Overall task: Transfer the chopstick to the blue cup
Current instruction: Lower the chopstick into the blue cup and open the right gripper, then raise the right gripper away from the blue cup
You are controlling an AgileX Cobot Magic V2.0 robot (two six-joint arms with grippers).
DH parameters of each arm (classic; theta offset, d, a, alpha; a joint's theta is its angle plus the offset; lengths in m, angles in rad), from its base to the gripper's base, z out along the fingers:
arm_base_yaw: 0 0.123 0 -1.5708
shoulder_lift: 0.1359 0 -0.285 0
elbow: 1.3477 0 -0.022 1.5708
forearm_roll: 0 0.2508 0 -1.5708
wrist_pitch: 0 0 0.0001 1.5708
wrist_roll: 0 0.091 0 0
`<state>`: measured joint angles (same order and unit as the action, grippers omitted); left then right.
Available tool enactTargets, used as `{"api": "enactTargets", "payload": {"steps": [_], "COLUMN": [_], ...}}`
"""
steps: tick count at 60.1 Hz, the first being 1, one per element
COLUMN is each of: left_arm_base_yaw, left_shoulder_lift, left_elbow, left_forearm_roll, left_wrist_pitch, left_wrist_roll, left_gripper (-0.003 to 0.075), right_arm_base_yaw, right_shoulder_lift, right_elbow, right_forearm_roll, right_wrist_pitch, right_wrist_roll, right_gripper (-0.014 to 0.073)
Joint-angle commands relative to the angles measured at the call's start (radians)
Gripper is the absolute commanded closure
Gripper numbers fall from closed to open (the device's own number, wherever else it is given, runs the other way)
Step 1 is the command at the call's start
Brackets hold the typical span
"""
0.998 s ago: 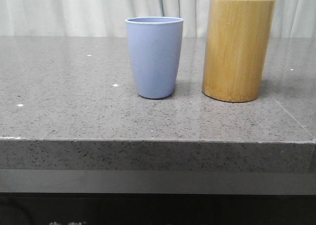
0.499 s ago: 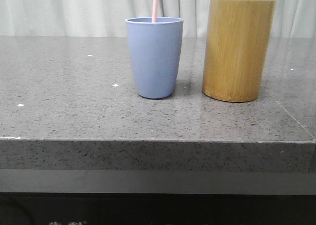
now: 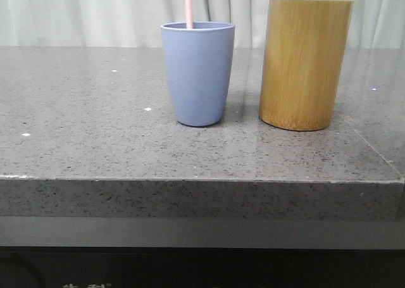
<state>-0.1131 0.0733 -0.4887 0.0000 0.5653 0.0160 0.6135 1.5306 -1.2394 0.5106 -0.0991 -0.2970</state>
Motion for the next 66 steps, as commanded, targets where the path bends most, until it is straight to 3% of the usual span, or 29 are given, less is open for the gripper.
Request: {"api": "enactTargets", "payload": {"steps": [1, 9, 17, 24, 32, 43, 53, 66], "left_arm_base_yaw": [0.004, 0.004, 0.004, 0.004, 0.004, 0.004, 0.004, 0.004], "left_shoulder_lift": [0.012, 0.012, 0.012, 0.012, 0.012, 0.012, 0.012, 0.012], "left_elbow": [-0.023, -0.023, -0.023, -0.022, -0.022, -0.022, -0.022, -0.022], "left_forearm_roll": [-0.008, -0.008, -0.008, -0.008, -0.008, -0.008, -0.008, -0.008], "left_wrist_pitch": [-0.086, -0.086, -0.086, -0.086, -0.086, -0.086, -0.086, -0.086], "left_wrist_roll": [-0.008, -0.008, -0.008, -0.008, -0.008, -0.008, -0.008, -0.008], "left_gripper": [0.0739, 0.0739, 0.0739, 0.0739, 0.0739, 0.0739, 0.0739, 0.0739], "right_arm_base_yaw": [0.001, -0.013, -0.088, -0.202, -0.337, -0.534, -0.660, -0.658], "right_shoulder_lift": [-0.052, -0.125, -0.197, -0.243, -0.291, -0.364, -0.481, -0.736], "right_elbow": [-0.031, -0.044, -0.130, -0.224, -0.254, -0.251, -0.182, 0.100], "right_forearm_roll": [0.001, 0.000, 0.000, 0.000, -0.005, -0.045, -0.063, -0.065], "right_wrist_pitch": [-0.065, -0.011, 0.236, 0.488, 0.630, 0.803, 0.841, 0.752], "right_wrist_roll": [-0.012, -0.055, -0.075, -0.075, -0.075, -0.075, -0.075, -0.097], "right_gripper": [0.0246, 0.0248, 0.0376, 0.0516, 0.0630, 0.0672, 0.0672, 0.0672]}}
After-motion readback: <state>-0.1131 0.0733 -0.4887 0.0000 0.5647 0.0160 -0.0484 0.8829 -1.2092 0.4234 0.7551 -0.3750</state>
